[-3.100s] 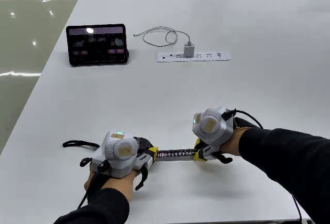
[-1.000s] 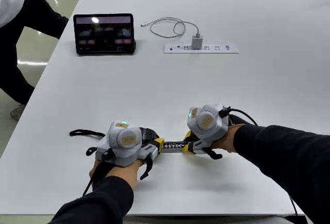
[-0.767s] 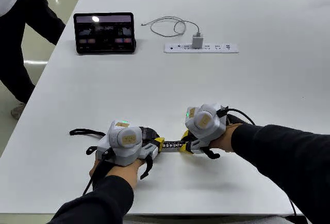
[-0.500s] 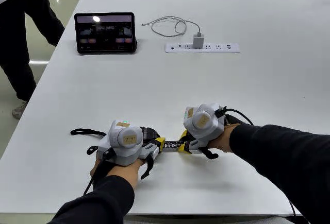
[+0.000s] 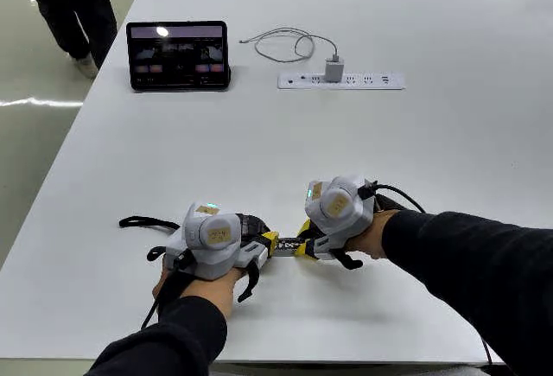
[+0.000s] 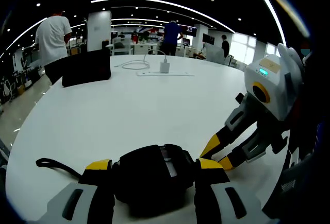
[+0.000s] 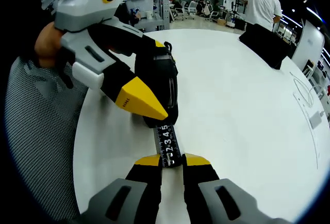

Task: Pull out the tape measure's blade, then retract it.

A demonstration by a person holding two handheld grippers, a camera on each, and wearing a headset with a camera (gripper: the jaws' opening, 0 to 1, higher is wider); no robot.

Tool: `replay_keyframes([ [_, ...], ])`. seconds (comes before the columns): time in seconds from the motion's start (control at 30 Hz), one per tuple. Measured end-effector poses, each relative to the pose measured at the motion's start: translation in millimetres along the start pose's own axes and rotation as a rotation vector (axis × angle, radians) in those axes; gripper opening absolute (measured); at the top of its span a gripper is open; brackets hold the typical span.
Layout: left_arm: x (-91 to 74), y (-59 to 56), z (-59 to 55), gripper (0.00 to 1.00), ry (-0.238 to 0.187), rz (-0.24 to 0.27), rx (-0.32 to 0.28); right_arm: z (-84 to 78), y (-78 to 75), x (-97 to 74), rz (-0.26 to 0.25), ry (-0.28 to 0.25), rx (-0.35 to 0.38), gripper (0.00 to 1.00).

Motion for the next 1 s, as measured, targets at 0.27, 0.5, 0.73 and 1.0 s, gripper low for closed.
replay_keyframes([
  [0.27,-0.5,1.0,0.2,0.59,-0.001,-0.004,-0.012,5.5,1.1,4.0,0.005,-0.002,-0.006,0.11],
  [0.5,-0.2,2.0,0.4,0.59,0.0,-0.011,-0.013,11.2,4.2,6.7,0.005,-0.015,-0.01,0.11],
  [0.73,-0.4,2.7,0.1,0.59,-0.001,-0.014,-0.018,14.8,6.1,9.5,0.007,-0.035,-0.007,0.11],
  [1.0,0.3,3.3,-0.2,0.59,-0.003,-0.017,-0.024,17.3,6.7,12.4,0.011,-0.039,-0.023,0.11],
])
Point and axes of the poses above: the centre of the closed fingertips' face, and the gripper's own axes: x roughly forward along the fingers, y roughly to its left, z roughly out of its top, the point moved 8 cm from there along -x, roughly backward along the fingers, and after that the axes turned 4 degrees about x, right-handed, at the moved point
